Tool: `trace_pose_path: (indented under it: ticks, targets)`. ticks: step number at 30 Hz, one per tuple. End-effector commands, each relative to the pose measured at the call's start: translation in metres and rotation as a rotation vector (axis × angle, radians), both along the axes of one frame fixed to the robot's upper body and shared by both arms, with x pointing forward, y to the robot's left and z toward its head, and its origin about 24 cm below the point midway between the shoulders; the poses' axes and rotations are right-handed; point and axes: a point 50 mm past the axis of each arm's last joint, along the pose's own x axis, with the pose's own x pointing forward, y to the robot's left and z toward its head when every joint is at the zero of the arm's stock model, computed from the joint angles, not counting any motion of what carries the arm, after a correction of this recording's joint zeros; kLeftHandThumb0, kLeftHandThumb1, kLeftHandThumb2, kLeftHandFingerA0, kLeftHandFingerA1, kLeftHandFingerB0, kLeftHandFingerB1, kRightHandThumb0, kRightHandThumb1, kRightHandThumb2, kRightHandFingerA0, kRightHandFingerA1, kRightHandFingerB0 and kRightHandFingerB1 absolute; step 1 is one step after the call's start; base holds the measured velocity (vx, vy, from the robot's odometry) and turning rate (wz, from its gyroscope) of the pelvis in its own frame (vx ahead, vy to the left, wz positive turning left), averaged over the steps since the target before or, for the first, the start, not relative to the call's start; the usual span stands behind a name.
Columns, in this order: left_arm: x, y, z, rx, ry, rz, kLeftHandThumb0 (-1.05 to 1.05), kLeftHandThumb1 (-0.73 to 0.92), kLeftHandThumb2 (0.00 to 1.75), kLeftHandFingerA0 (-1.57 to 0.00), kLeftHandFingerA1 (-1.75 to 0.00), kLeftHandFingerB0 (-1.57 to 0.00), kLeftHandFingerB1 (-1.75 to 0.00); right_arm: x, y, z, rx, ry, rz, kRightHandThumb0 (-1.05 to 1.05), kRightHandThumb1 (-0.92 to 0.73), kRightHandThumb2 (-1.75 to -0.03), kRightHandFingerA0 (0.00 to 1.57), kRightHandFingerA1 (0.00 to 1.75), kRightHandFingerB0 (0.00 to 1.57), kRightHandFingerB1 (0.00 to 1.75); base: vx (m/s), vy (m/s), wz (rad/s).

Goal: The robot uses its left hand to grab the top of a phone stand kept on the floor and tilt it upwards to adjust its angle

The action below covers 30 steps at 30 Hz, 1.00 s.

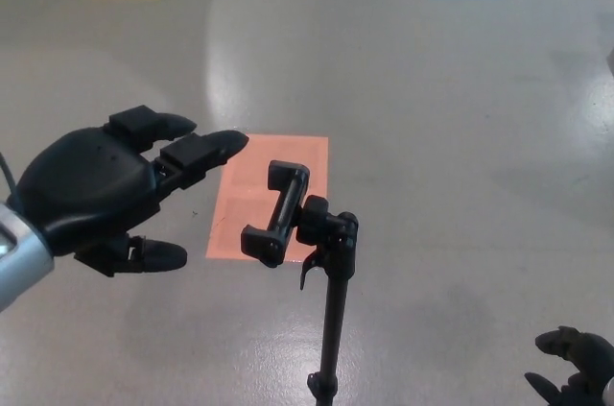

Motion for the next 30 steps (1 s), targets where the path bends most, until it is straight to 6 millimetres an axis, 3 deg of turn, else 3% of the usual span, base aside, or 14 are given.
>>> trace_pose_path:
  ticks: [1,2,7,8,11,13,14,16,18,19,21,25,26,30]
  targets:
    - [0.002,0.005,0.009,0.006,-0.008,0.04,-0.79,0.75,0.64,-0.18,-0.28,0.0,-0.16,0.0,-0.006,0.001,-0.01,0.034,-0.012,-0.66,-0.84,-0.65,0.21,0.34,0.18,0.27,0.0,0.0,0.0]
    - [0.002,0.005,0.01,-0.002,-0.01,0.04,-0.81,0.76,0.63,-0.19,-0.28,0.0,-0.15,0.0,-0.006,0.001,-0.01,0.037,-0.013,-0.34,-0.55,-1.09,0.03,0.49,0.01,0.46,0.0,0.0,0.0]
    - [0.0,0.003,0.012,0.003,-0.018,0.036,-0.81,0.75,0.64,-0.16,-0.27,0.0,-0.15,-0.001,-0.006,0.0,-0.009,0.041,-0.017,-0.34,-0.55,-1.09,0.03,0.49,0.01,0.46,0.0,0.0,0.0]
    - [-0.001,0.001,0.013,-0.002,-0.022,0.028,-0.8,0.6,0.95,-0.11,-0.34,0.0,-0.18,-0.001,-0.006,0.0,-0.008,0.042,-0.019,-0.64,-0.83,-0.65,0.2,0.34,0.18,0.28,0.0,0.0,0.0]
    - [-0.003,-0.002,0.014,-0.006,-0.035,0.008,-0.8,0.59,0.95,-0.11,-0.34,0.0,-0.18,-0.002,-0.005,-0.001,-0.018,0.044,-0.01,-0.64,-0.83,-0.65,0.21,0.34,0.19,0.28,0.0,0.0,0.0]
    - [-0.004,-0.006,0.015,0.01,-0.048,-0.004,-0.8,0.75,0.64,-0.13,-0.26,0.0,-0.15,-0.002,-0.006,0.0,-0.015,0.045,-0.011,-0.64,-0.83,-0.65,0.2,0.34,0.19,0.28,0.0,0.0,0.0]
    - [-0.005,-0.008,0.015,0.011,-0.049,-0.01,-0.81,0.61,0.97,-0.09,-0.3,0.0,-0.19,-0.001,-0.006,0.0,-0.018,0.045,-0.008,-0.65,-0.83,-0.65,0.2,0.33,0.18,0.28,0.0,0.0,0.0]
    - [-0.006,-0.012,0.016,0.006,-0.045,-0.021,-0.8,0.74,0.63,-0.11,-0.26,-0.02,-0.22,-0.001,-0.005,0.0,-0.025,0.046,0.0,-0.65,-0.84,-0.65,0.21,0.33,0.18,0.27,0.0,0.0,0.0]
    - [-0.006,-0.015,0.017,-0.001,-0.036,-0.029,-0.8,0.73,0.62,-0.1,-0.25,-0.02,-0.23,0.0,-0.004,0.001,-0.029,0.046,0.006,-0.64,-0.84,-0.65,0.2,0.33,0.18,0.27,0.0,0.0,0.0]
    - [-0.006,-0.016,0.017,-0.003,-0.031,-0.031,-0.8,0.57,0.95,-0.13,-0.29,0.0,-0.29,0.002,-0.004,0.002,-0.025,0.044,0.004,-0.34,-0.56,-1.1,0.01,0.48,0.0,0.46,0.0,0.0,0.0]
    - [-0.006,-0.019,0.018,-0.006,-0.029,-0.041,-0.78,0.55,0.93,-0.05,-0.32,-0.01,-0.29,0.003,-0.004,0.003,-0.023,0.042,0.003,-0.34,-0.56,-1.1,0.02,0.48,0.0,0.46,0.0,0.0,0.0]
    - [-0.008,-0.024,0.018,0.03,-0.038,-0.06,-0.8,0.72,0.62,-0.1,-0.25,-0.03,-0.23,0.005,-0.004,0.005,-0.043,0.042,0.014,-0.34,-0.55,-1.1,0.02,0.49,0.01,0.47,0.0,0.0,0.0]
    - [-0.008,-0.025,0.018,0.034,-0.038,-0.063,-0.8,0.57,0.94,-0.07,-0.27,-0.01,-0.24,0.005,-0.004,0.005,-0.041,0.042,0.011,-0.65,-0.84,-0.65,0.2,0.33,0.18,0.27,0.0,0.0,0.0]
    - [-0.008,-0.029,0.017,0.032,-0.028,-0.071,-0.8,0.57,0.95,-0.07,-0.27,0.0,-0.24,0.007,-0.004,0.007,-0.046,0.037,0.014,-0.65,-0.83,-0.65,0.21,0.33,0.18,0.27,0.0,0.0,0.0]
